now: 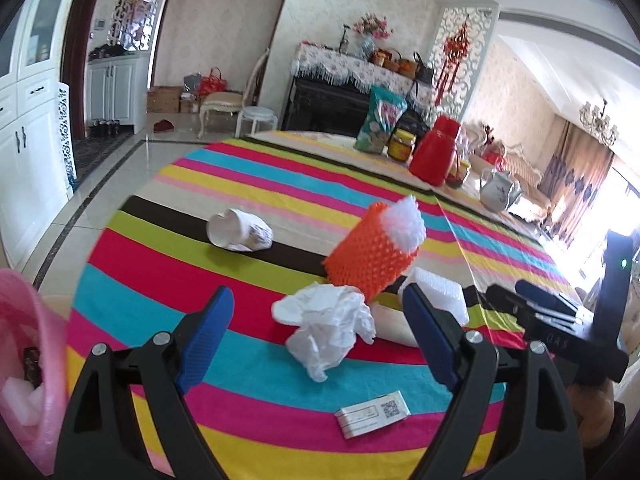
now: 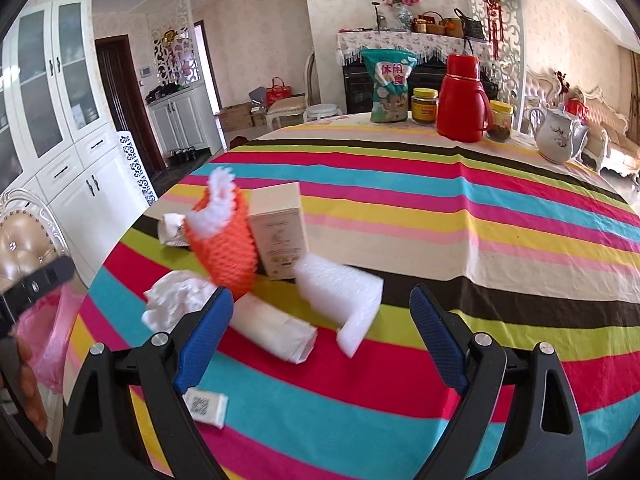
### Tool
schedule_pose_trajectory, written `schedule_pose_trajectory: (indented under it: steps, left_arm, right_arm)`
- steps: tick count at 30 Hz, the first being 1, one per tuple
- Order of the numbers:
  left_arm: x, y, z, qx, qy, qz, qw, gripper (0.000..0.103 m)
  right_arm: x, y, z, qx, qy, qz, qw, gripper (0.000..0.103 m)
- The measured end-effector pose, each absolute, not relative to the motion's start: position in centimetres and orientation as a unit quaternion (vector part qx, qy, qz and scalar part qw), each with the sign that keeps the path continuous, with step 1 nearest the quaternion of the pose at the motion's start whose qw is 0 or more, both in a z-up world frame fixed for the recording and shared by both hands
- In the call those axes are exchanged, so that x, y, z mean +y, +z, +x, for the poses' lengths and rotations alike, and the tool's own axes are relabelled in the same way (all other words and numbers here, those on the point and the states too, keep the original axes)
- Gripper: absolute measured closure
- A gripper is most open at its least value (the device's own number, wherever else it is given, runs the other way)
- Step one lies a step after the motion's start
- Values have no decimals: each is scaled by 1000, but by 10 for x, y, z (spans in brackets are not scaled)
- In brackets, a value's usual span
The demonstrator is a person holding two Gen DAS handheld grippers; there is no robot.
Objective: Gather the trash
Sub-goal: 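Move both open tools back over the table toward the tissue, then grasp the white tissue with the left tool while the right tool grasps a foam piece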
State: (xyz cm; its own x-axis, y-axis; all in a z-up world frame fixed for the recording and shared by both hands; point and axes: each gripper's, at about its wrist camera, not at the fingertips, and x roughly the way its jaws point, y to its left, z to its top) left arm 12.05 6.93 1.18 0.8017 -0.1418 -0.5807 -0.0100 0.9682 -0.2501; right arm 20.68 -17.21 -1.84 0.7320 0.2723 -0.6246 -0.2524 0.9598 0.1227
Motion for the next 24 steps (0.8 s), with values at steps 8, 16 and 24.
schedule_pose_trajectory:
  steps: [8, 16, 24]
  left_arm:
    - [53, -18, 163, 357, -41, -106, 927, 20]
    - [49, -44, 191, 388, -50, -96, 915, 20]
    - [52, -73, 205, 428, -70, -126, 892, 58]
  right_arm:
    - [-169, -40, 239, 361, 138, 13, 922, 18]
    - [-167, -67, 258, 391, 133, 0, 911, 18]
    - [-168, -84, 268, 412, 133, -2, 901, 22]
